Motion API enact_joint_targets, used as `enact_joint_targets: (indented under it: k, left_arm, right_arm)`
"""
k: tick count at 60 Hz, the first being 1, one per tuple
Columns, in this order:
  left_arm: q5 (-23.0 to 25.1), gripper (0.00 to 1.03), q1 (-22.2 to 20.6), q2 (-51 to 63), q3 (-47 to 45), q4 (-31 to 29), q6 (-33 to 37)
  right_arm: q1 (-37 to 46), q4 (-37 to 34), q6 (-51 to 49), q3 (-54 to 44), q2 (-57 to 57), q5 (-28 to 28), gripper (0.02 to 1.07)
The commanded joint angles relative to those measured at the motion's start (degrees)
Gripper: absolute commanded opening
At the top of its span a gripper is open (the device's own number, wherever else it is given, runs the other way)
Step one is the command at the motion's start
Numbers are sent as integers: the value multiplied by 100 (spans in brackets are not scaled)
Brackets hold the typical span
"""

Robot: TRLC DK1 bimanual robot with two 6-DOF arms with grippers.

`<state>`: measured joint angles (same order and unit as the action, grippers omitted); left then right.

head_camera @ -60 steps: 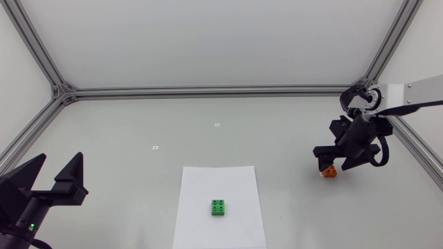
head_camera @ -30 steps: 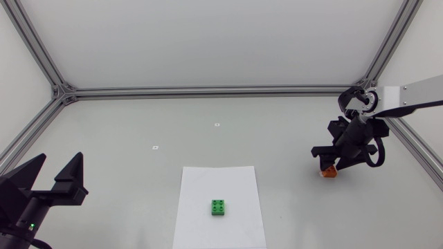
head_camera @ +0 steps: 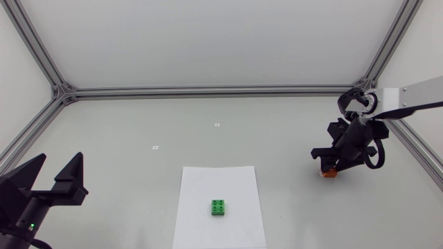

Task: Pick up the orange 2x2 brick with the right arm and stack it on top of the green 2x2 brick in the center

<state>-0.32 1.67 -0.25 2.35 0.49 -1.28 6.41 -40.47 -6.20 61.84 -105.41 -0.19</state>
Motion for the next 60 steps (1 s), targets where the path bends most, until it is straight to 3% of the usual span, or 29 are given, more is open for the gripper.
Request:
enact_joint_targets:
  k: [1, 15, 28, 60]
  left_arm:
    - [23, 99, 9, -45, -235, -76, 75]
    - [23, 99, 9, -45, -235, -76, 75]
    - [32, 99, 9, -45, -235, -76, 75]
    - [23, 99, 9, -45, -235, -84, 75]
  right_arm:
    - [-53, -14, 92, -146, -33, -34, 55]
    - [-97, 30, 92, -164, 29, -52, 52]
    - [-88, 57, 75, -217, 108, -61, 38]
    - [-932, -330, -549, -507, 1347, -87, 32]
